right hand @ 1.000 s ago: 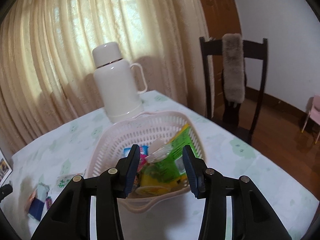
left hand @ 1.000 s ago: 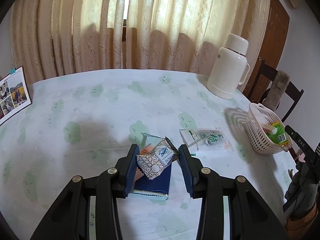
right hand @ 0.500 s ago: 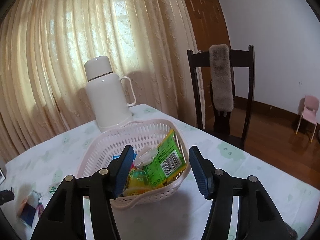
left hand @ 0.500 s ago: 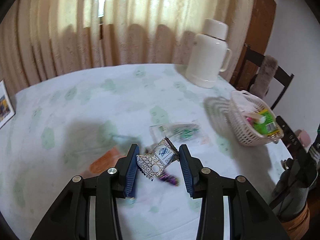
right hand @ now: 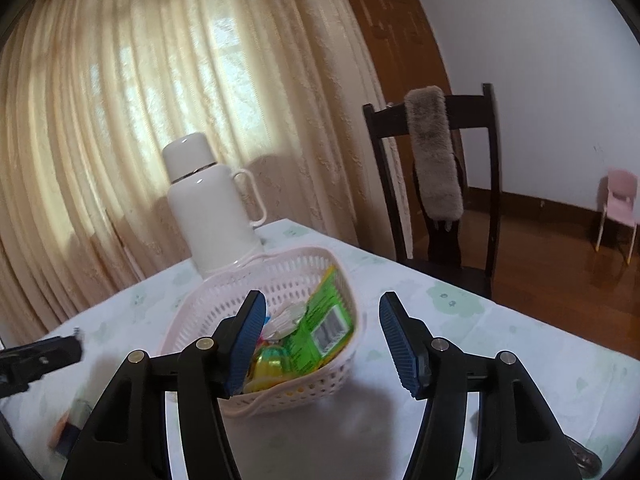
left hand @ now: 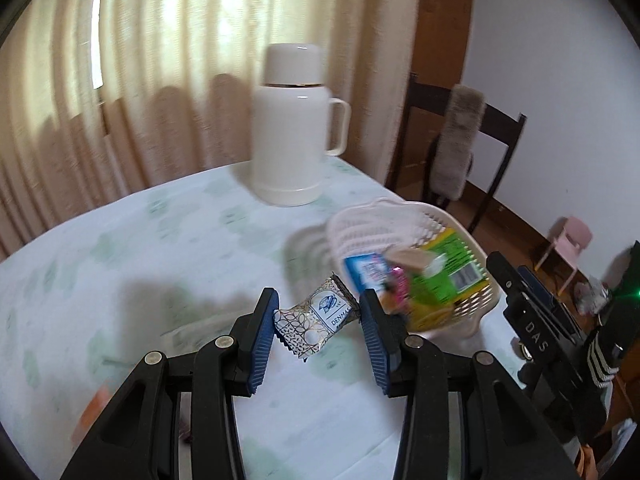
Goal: Organize snacks
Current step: 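Carry the silver packet into the basket and open the left gripper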
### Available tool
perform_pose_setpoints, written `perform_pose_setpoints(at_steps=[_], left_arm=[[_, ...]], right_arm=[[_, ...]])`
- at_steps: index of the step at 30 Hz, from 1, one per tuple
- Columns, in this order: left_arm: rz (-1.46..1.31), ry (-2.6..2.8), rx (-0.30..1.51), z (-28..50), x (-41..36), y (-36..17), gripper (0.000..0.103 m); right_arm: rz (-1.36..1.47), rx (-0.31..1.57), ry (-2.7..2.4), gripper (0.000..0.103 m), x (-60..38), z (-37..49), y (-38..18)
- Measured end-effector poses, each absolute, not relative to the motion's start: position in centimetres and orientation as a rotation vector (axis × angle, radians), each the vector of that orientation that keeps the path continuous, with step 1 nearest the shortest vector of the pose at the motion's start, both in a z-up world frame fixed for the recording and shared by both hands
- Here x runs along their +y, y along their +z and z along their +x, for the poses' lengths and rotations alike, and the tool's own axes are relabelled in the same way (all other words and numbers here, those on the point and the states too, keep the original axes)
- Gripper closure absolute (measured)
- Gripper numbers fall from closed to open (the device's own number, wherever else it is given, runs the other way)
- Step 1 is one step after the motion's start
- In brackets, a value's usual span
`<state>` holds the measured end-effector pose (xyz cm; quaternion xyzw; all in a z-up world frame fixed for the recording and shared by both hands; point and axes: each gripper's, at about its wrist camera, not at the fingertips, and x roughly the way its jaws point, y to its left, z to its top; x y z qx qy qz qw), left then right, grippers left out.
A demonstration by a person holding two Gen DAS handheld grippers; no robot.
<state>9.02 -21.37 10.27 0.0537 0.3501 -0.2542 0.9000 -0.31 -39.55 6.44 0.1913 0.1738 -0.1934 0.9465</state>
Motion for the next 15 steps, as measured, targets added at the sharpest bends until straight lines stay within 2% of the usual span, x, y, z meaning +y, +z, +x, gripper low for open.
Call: perform_pose_setpoints(at_steps=[10,12,14,15], left_arm=[[0.136,-0.606,0.782,11.0,-26.5,8.7,0.063],[0.141,-0.609,0.793,11.2,-27.1,8.4,0.058],[0.139,-0.608,0.808,11.5,-27.4,8.1,0.04],[0.13,-0.608,0.814,11.6,-27.4,8.0,0.037]], right_arm=[[0.444,0.363,-0.405,0.042,-40.6,-0.5,6.3],[0.447,0.363,-0.399,0.042,-40.6,-0.5,6.3],[0.455,0.365,-0.399,0.042,-40.8,-0.5,6.2],[0.459,0.366,-0.4,0.042,-40.9,-0.5,6.2]])
